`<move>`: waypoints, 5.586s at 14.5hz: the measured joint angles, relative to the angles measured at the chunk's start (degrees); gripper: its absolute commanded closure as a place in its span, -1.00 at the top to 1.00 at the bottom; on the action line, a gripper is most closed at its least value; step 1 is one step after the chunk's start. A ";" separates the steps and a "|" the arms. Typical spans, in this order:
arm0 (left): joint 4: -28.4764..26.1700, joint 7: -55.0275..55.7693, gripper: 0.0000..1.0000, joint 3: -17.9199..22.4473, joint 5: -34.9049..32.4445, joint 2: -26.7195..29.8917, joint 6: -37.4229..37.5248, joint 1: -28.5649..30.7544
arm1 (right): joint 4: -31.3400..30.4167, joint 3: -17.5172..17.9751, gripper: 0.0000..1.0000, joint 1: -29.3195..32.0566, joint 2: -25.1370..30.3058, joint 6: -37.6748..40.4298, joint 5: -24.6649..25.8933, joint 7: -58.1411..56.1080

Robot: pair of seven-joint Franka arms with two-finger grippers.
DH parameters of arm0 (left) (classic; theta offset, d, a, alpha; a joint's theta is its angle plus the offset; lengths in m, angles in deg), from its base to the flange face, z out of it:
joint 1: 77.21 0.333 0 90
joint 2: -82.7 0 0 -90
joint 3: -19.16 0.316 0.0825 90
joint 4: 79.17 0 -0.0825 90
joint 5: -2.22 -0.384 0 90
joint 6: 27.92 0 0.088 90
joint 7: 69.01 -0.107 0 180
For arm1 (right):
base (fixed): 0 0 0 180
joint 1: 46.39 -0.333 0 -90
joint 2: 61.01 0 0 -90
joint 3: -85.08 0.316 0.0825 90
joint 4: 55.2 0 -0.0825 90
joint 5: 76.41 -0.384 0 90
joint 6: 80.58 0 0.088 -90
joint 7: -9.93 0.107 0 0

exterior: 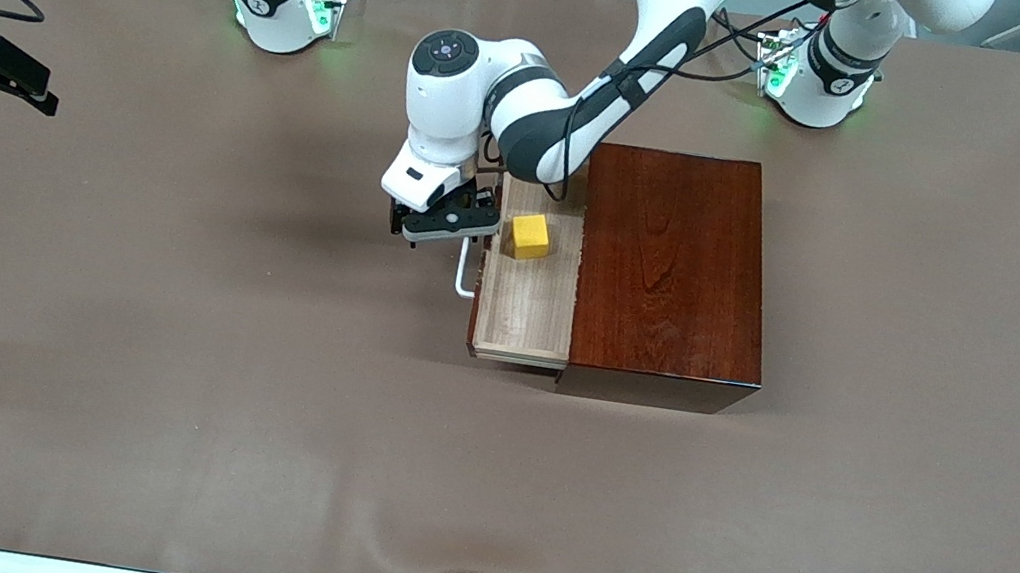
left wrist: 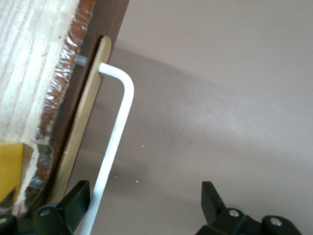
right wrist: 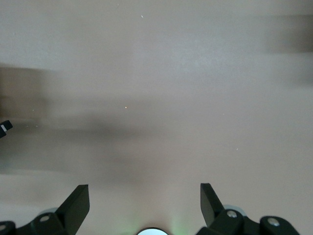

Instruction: Open drawer, take yellow block, close drawer

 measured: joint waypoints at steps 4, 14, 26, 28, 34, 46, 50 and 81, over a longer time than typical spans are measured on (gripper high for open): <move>0.67 0.01 1.00 0.06 0.01 0.97 2.99 0.50 | 0.20 -0.03 1.00 0.10 -0.45 -0.04 0.09 0.00; 2.05 -16.60 1.00 1.02 -0.31 17.70 26.43 6.90 | 0.23 0.80 1.00 0.05 -2.71 -1.60 -1.10 9.16; -6.46 -33.35 1.00 0.80 -0.37 36.53 40.19 28.11 | 0.25 1.71 1.00 -11.21 -7.26 -6.24 -3.56 35.49; -10.20 -37.45 1.00 0.74 -0.30 39.78 40.19 31.04 | 0.26 1.78 1.00 -13.63 -7.78 -6.80 -3.61 41.27; -15.40 -57.73 1.00 0.68 0.71 45.41 40.23 41.35 | 0.25 1.94 1.00 -23.28 -11.30 -11.29 -6.04 64.88; -17.12 -67.98 1.00 0.55 4.02 47.77 38.69 47.97 | 2.28 1.96 1.00 -34.94 -20.20 -19.39 -6.47 96.18; -17.11 -67.98 1.00 0.46 4.24 47.77 37.77 47.96 | 4.21 1.95 1.00 -37.36 -23.11 -20.34 -6.46 103.02; -17.52 -71.08 1.00 -5.82 5.84 47.79 37.37 55.94 | 0.46 1.92 -0.99 -47.31 -33.78 -35.83 -6.70 126.47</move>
